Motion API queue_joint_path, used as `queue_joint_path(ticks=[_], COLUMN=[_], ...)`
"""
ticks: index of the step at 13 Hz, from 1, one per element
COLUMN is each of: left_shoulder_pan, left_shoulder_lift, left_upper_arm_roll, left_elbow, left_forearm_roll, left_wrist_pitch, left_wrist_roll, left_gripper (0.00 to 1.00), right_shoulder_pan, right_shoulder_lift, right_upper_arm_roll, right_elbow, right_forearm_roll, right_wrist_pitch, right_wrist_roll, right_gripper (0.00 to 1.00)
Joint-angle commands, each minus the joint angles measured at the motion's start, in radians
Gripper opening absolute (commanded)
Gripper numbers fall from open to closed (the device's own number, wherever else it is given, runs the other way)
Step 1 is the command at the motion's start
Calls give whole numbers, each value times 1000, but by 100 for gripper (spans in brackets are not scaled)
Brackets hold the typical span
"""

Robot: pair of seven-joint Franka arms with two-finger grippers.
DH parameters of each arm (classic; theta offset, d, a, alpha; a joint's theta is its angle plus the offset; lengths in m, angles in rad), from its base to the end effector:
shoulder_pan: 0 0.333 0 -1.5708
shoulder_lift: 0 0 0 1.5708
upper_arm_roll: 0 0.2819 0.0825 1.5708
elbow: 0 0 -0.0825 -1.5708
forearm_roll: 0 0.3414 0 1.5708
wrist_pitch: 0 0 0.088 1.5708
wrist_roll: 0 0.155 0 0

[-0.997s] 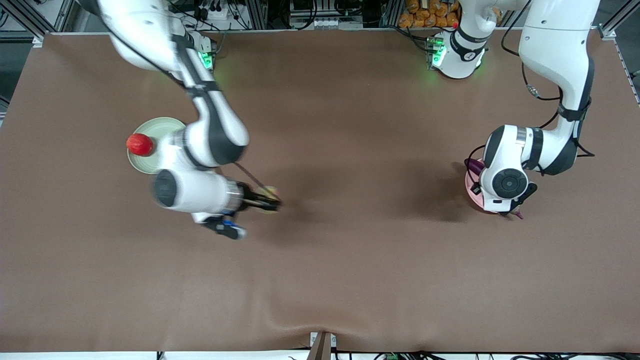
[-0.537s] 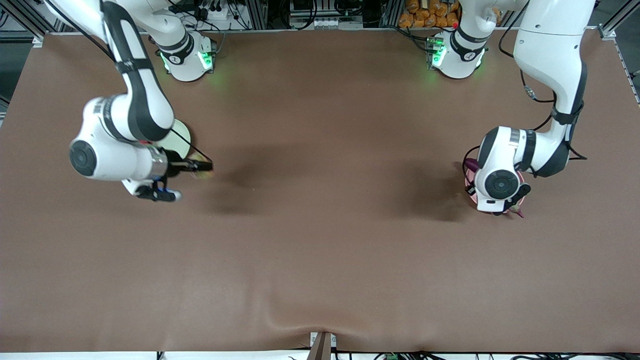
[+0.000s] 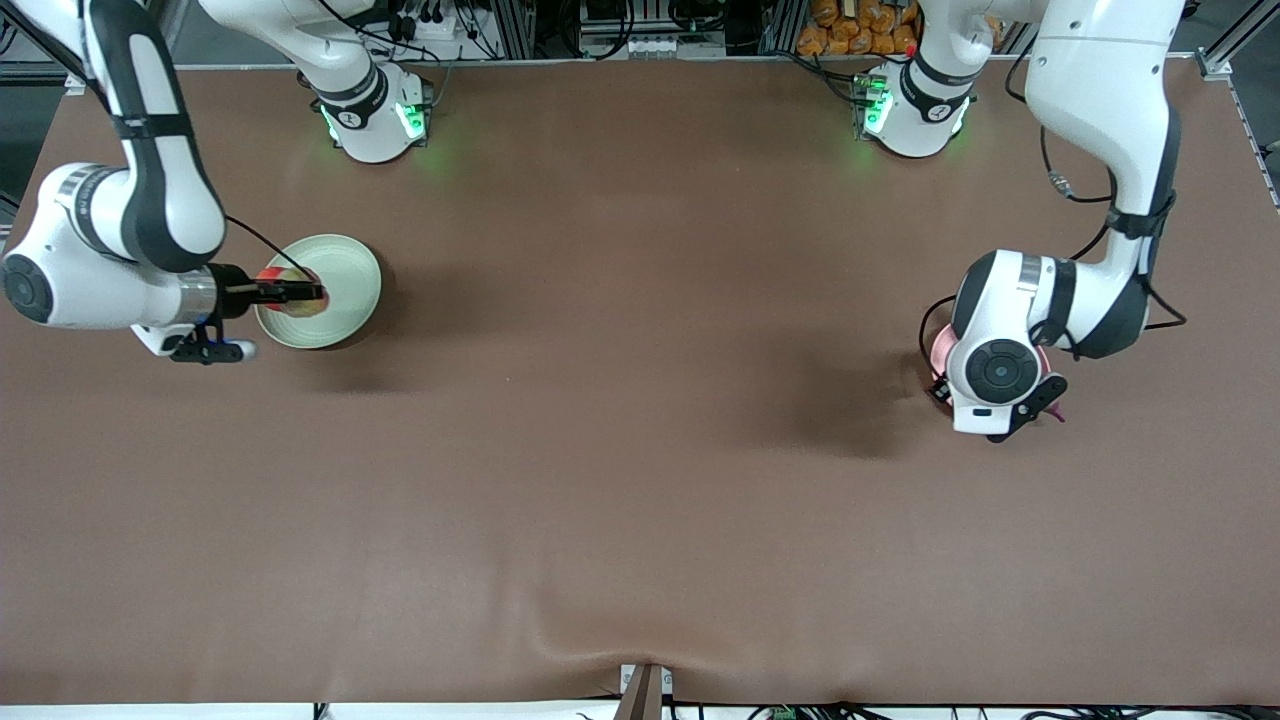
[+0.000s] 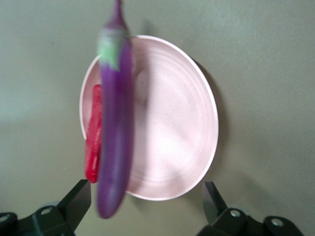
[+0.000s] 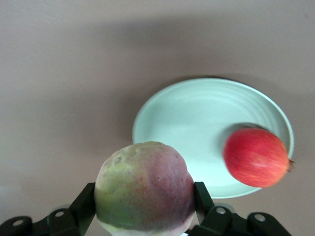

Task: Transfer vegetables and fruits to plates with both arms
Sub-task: 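Lower the eggplant onto the pink plate while the right gripper carries the peach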

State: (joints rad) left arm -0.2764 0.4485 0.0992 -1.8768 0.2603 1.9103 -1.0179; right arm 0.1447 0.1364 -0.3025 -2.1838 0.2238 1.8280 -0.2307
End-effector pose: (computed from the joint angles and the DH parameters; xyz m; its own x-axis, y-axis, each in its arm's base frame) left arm 0.5203 -0.0622 0.2055 0.7605 0.6489 -0.0218 0.5644 -0.6774 -0.4718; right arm 0.4318 -0.0421 0.2546 0.9035 0.0113 -0.4284 -0.0959 -0.9690 -0.2278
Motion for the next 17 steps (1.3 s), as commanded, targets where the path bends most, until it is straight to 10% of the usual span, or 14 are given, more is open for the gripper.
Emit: queue_joint_path(ticks=[1, 11, 12, 13, 14, 17], left_shoulder_pan=[-7, -6, -3, 2, 5, 45], left_shoulder_lift=[-47, -115, -141, -169, -197, -284], left_upper_arm_roll=[1, -46, -46, -46, -46, -45], left_elbow=[4, 222, 222, 222, 220, 214], left_forearm_roll=[23, 19, 16, 13, 11, 4], left_wrist_pitch=[-34, -324, -330, -338, -355, -372], left_wrist_roll=[1, 175, 211, 250, 299, 433], left_gripper=[100, 100, 100, 100, 100, 100], right_shoulder_pan=[-36, -57, -56, -54, -54, -25], right_shoulder_lift=[-46, -12, -3, 5, 9, 8], right_upper_arm_roll=[20, 23, 25, 25, 25, 26], right_elbow=[-100, -277, -275, -272, -269, -251], right_forearm_roll=[-34, -31, -29, -24, -23, -20], right_wrist_pitch=[54, 269, 272, 272, 272, 260], right_wrist_roll=[-39, -110, -108, -107, -107, -101], right_gripper=[0, 0, 28, 77, 100, 100])
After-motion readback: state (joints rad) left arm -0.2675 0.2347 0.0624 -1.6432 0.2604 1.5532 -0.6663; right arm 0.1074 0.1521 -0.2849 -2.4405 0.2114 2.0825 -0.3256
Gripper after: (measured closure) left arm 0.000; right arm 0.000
